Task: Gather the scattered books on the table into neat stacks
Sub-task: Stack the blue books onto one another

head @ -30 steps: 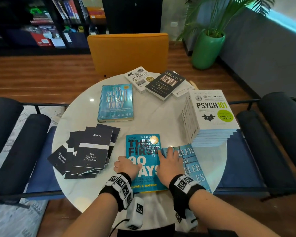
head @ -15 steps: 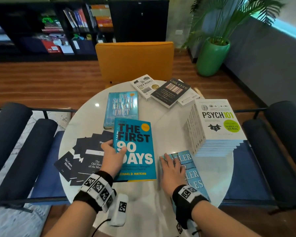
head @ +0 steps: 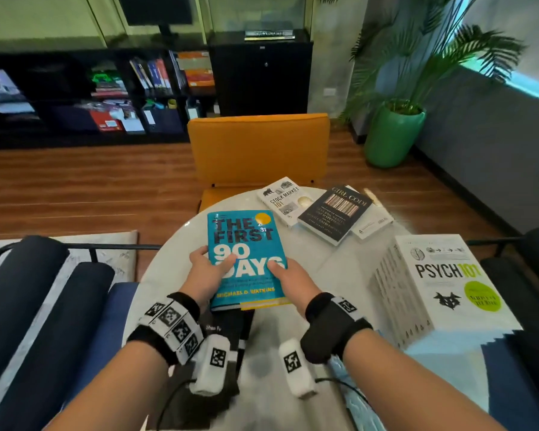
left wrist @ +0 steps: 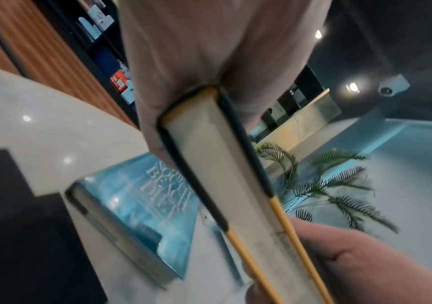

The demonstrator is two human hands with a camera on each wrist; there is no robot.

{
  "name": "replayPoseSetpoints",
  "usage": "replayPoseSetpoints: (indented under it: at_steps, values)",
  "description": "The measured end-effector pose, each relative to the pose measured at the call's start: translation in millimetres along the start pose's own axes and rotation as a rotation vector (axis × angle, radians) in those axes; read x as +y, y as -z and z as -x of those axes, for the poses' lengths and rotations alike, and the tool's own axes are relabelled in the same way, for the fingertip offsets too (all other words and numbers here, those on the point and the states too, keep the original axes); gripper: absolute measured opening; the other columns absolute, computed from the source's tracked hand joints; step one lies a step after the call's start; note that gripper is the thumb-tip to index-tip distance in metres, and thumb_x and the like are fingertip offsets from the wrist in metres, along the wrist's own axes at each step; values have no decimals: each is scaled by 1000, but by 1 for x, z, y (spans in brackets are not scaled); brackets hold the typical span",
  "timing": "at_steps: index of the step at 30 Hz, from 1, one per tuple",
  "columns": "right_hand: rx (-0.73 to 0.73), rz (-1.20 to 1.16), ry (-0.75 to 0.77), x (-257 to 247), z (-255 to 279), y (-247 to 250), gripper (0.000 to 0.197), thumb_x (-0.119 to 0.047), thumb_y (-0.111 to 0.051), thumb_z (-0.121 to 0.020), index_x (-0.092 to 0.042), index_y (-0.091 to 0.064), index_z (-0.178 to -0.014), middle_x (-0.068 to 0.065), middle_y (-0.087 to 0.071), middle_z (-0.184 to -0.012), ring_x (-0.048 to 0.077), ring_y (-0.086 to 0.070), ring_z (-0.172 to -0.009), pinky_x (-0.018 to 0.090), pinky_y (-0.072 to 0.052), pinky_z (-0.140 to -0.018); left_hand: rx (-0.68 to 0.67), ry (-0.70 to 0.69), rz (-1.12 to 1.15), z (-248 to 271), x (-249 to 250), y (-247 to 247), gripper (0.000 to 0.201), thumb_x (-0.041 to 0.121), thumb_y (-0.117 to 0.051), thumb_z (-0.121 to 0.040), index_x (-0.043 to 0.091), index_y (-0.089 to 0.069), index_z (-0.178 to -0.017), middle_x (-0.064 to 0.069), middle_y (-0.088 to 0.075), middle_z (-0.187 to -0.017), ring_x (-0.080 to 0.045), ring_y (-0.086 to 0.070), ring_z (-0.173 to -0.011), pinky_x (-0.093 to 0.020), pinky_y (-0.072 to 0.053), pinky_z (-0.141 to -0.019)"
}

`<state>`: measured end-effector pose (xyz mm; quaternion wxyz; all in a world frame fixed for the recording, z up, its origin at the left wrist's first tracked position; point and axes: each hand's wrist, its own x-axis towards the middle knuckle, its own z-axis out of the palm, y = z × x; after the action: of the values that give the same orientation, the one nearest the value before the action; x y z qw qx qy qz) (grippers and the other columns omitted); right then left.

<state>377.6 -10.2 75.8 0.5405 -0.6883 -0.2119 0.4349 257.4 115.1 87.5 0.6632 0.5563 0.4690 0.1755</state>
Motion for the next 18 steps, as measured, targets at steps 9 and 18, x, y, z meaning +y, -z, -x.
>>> replayPoseSetpoints:
  at_steps: [9,18]
  values:
    - [138,315,-165,8,-108,-22,41,-34,-42,-97,-11,-53,-129,15,-51,-130,31,-52,-115,24,-38,-91,-213,-33,-405,-82,8,25,68,-1,-75,-79,17,-38,-132,7,-59,-105,-10,-62,-92,-21,-54,-76]
    - [164,720,-257,22,-142,-32,42,-32,-51,-93,-16,-47,-132,15,-42,-128,34,-45,-118,37,-38,-103,-182,-103,-750,-129,-30,39,84,28,-75,-83,21,-25,-151,-3,-53,-141,-30,-49,-128,-46,-38,-110]
